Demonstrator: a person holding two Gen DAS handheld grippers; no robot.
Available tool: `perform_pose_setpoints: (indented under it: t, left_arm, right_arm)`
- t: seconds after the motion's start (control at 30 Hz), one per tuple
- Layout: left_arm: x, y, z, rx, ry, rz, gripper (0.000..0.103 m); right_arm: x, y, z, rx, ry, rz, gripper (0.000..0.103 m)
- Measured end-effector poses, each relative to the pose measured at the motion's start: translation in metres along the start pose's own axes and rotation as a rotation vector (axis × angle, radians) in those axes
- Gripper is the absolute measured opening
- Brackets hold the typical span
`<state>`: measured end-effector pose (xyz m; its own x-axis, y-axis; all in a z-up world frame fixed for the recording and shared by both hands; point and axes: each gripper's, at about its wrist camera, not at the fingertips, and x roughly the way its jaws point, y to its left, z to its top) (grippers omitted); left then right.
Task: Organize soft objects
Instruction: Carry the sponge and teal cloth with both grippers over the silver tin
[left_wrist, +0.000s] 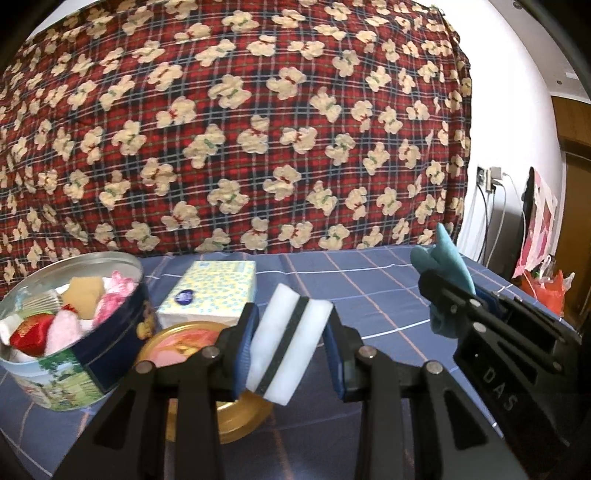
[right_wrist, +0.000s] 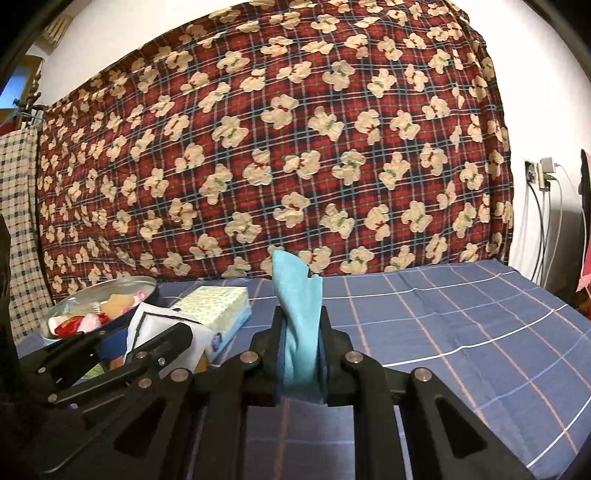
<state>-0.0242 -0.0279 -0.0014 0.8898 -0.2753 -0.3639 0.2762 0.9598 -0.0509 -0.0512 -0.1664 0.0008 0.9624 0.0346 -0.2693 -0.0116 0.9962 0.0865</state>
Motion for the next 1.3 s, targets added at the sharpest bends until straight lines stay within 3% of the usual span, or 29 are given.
perform_pose_setpoints:
  t: [0.83,1.3]
  left_arm:
    - [-0.04,0.125,0.014,-0.067,-0.056,0.184,0.034]
    - [-0.059,0.195,0.029,-0.112,-0.088,0.288,0.034]
  right_arm:
    - [0.03,0.13,0.013,-0.073,0.059,0.266,0.016]
    - [0.062,0.192,0.027,-0.079,0.087,0.371,0.016]
